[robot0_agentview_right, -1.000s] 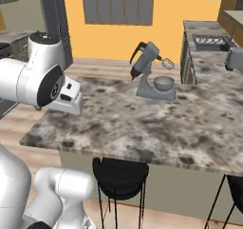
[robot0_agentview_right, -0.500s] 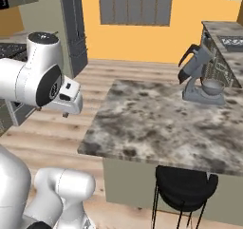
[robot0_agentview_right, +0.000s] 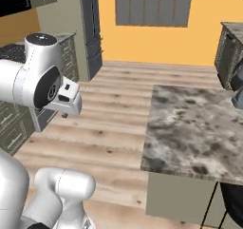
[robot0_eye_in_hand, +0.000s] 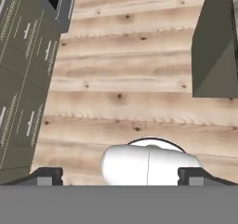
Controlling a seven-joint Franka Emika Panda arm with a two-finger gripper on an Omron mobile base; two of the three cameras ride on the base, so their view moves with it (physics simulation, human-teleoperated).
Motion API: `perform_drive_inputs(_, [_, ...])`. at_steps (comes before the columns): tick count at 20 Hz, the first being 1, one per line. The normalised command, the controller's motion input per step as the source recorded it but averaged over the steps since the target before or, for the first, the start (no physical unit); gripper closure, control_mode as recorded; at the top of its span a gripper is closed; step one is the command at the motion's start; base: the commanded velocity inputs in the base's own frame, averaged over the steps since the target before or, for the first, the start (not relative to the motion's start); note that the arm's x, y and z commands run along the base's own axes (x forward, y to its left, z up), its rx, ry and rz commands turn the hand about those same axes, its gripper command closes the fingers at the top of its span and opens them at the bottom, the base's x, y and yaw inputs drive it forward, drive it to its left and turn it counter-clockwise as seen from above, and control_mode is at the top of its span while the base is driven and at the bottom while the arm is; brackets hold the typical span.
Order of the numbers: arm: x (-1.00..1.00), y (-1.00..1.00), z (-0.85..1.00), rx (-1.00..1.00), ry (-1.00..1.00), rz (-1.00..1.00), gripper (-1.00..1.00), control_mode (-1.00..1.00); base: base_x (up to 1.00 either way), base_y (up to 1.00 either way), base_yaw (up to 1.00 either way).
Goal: Close the stand mixer head.
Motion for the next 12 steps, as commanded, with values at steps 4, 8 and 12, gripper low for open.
perform_drive_inputs(4, [0.0,0.0,0.0,0.0,0.0,0.0,-1.0,1.0,0.83,0.92,0.0])
perform_drive_inputs(8, [0.0,0.0,0.0,0.0,0.0,0.0,-1.0,1.0,0.97,0.8,0.0])
perform_drive_inputs(12, [0.0,0.0,0.0,0.0,0.0,0.0,-1.0,1.0,0.93,0.77,0.0])
